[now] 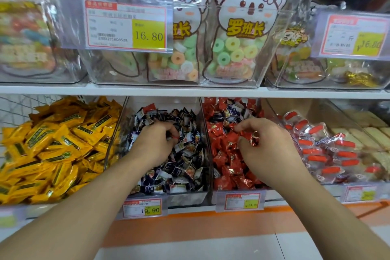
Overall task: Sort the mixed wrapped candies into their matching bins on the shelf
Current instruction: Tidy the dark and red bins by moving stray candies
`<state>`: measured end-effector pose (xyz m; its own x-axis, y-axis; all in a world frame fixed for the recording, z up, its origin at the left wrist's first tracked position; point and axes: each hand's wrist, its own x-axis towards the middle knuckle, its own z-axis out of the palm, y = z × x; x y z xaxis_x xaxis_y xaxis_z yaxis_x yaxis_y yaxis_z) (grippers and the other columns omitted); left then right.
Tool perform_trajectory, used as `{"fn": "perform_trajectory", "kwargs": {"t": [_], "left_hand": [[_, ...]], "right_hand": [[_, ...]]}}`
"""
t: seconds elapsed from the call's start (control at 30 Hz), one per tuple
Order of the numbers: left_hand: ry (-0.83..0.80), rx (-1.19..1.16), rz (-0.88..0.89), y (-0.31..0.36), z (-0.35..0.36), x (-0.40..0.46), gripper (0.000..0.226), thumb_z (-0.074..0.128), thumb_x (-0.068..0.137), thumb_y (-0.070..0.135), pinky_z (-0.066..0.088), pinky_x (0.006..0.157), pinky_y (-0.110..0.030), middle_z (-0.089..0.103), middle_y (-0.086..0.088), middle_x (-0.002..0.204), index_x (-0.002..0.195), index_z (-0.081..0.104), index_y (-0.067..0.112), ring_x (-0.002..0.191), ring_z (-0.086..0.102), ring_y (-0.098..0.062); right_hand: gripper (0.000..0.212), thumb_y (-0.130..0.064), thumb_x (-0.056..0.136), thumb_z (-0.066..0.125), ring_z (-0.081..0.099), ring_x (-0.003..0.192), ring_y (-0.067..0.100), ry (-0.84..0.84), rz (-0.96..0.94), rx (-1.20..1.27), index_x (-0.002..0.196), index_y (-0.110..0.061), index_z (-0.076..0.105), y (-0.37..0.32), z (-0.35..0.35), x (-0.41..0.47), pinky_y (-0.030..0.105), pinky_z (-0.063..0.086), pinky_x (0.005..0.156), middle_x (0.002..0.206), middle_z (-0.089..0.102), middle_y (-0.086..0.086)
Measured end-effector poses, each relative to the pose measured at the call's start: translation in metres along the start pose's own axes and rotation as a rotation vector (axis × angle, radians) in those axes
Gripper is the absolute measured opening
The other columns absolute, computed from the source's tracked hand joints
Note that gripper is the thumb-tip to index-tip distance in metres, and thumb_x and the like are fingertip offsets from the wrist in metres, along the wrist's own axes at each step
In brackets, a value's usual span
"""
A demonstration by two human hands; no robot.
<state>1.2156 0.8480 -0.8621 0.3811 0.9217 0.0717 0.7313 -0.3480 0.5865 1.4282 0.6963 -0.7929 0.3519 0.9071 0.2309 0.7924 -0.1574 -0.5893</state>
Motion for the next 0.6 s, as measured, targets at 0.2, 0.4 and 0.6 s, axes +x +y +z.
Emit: {"fn": "perform_trajectory", "kwargs": {"t": [0.2, 0.4, 0.6], "left_hand": [[0.168, -0.175, 0.000, 0.015, -0.018, -0.008, 0.016, 0.077, 0.090, 0.016, 0.054, 0.071, -0.022, 0.069, 0.013, 0.088, 0.095, 0.069, 0.029, 0.083, 0.065, -0.002], [-0.033, -0.717, -0.043, 0.063, -0.042, -0.042, 0.025, 0.087, 0.080, 0.016, 0.056, 0.083, -0.023, 0.079, 0.005, 0.087, 0.101, 0.073, 0.019, 0.085, 0.076, -0.008], [-0.141, -0.791, -0.048, 0.082, -0.043, -0.065, 0.027, 0.086, 0.081, 0.015, 0.057, 0.089, -0.032, 0.079, -0.001, 0.092, 0.106, 0.074, 0.017, 0.090, 0.076, -0.015]], "right_hand": [[0.025, -0.014, 0.095, 0.067, 0.057, 0.079, -0.009, 0.007, -0.048, 0.026, 0.115, -0.027, 0.068, -0.006, -0.001, -0.004, -0.004, 0.039, 0.070, 0.118, 0.062, -0.013], [0.046, -0.028, 0.090, 0.077, 0.055, 0.117, -0.005, -0.093, -0.228, 0.080, 0.133, -0.035, 0.060, -0.022, 0.000, -0.012, 0.010, 0.041, 0.100, 0.119, 0.062, -0.024], [0.026, -0.022, 0.089, 0.079, 0.063, 0.096, -0.002, -0.027, -0.288, 0.049, 0.111, -0.032, 0.072, -0.025, 0.000, -0.017, 0.014, 0.050, 0.086, 0.094, 0.067, -0.021]]}}
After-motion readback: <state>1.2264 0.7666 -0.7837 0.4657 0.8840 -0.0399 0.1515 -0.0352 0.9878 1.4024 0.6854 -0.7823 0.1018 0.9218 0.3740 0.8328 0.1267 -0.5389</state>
